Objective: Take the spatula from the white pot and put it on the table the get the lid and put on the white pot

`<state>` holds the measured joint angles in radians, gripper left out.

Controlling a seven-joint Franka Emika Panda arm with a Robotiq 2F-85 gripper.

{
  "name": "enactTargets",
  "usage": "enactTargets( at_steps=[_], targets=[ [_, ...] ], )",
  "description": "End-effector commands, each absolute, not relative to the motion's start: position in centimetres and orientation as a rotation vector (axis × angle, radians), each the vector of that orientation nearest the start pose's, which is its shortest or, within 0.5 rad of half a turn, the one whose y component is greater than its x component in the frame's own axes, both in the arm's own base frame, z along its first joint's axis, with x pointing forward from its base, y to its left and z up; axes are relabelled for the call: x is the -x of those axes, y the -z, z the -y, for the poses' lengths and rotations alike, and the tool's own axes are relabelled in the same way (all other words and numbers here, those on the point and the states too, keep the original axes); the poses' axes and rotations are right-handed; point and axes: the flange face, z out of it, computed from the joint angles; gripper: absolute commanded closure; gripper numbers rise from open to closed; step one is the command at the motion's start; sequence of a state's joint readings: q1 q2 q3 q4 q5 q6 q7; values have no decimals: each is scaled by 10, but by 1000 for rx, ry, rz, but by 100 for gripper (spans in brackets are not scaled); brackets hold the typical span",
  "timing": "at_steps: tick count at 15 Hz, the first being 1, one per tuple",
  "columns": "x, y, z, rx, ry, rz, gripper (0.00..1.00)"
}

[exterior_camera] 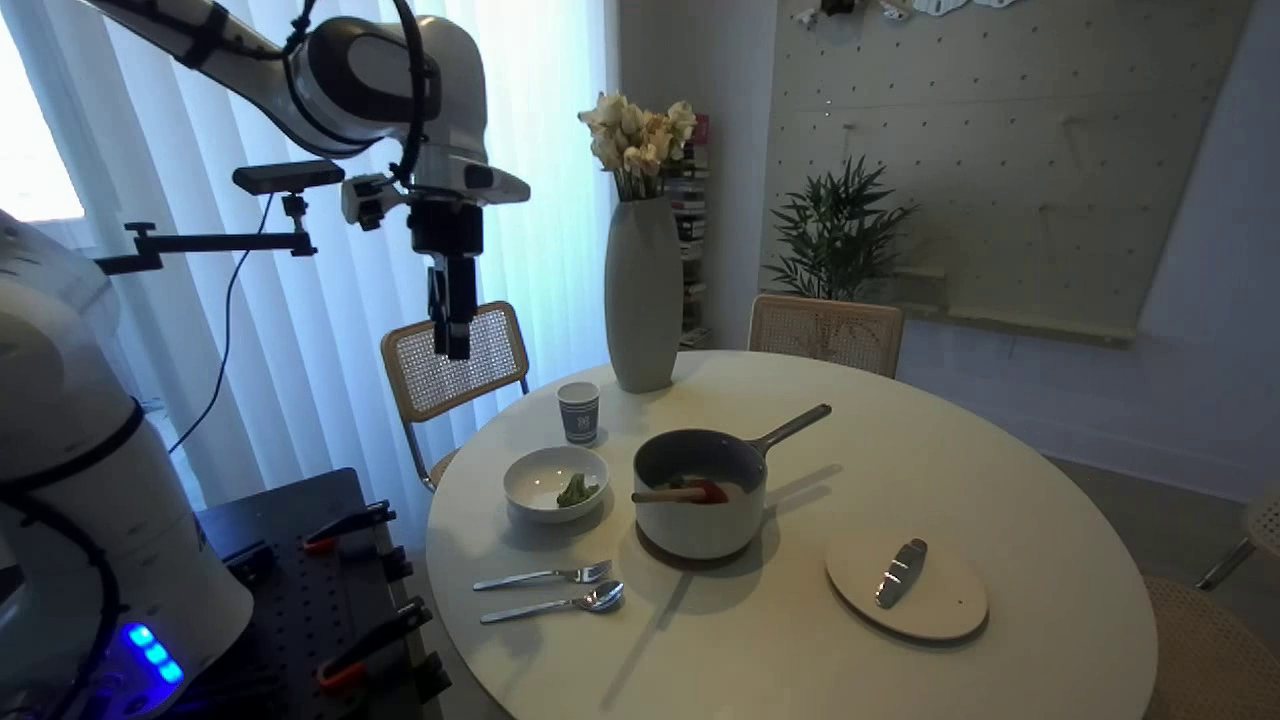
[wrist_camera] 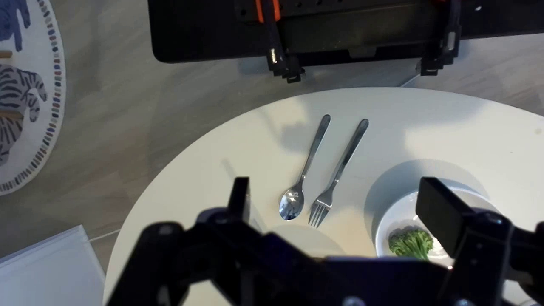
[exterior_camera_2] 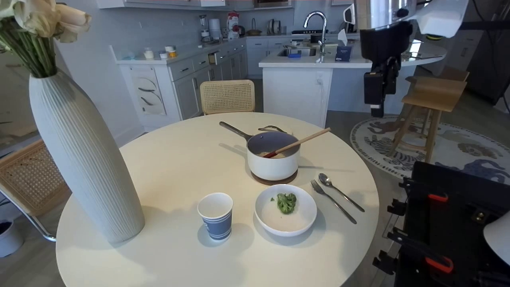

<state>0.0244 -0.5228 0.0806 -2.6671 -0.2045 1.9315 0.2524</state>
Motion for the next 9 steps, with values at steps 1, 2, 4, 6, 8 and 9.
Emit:
enactTargets(
  at_steps=[1, 2, 4, 6, 8, 9],
  targets=[
    [-349, -386, 22, 3356, -246, 26, 0],
    [-351, -385, 34, 3345, -236, 71, 0],
    [-356, -382, 58, 3331, -221, 150, 0],
    [-361, -379, 76, 3319, -206, 213, 0],
    [-367, -372, 90, 3317, -193, 268, 0],
    [-370, -367, 96, 3324, -181, 285, 0]
  ],
)
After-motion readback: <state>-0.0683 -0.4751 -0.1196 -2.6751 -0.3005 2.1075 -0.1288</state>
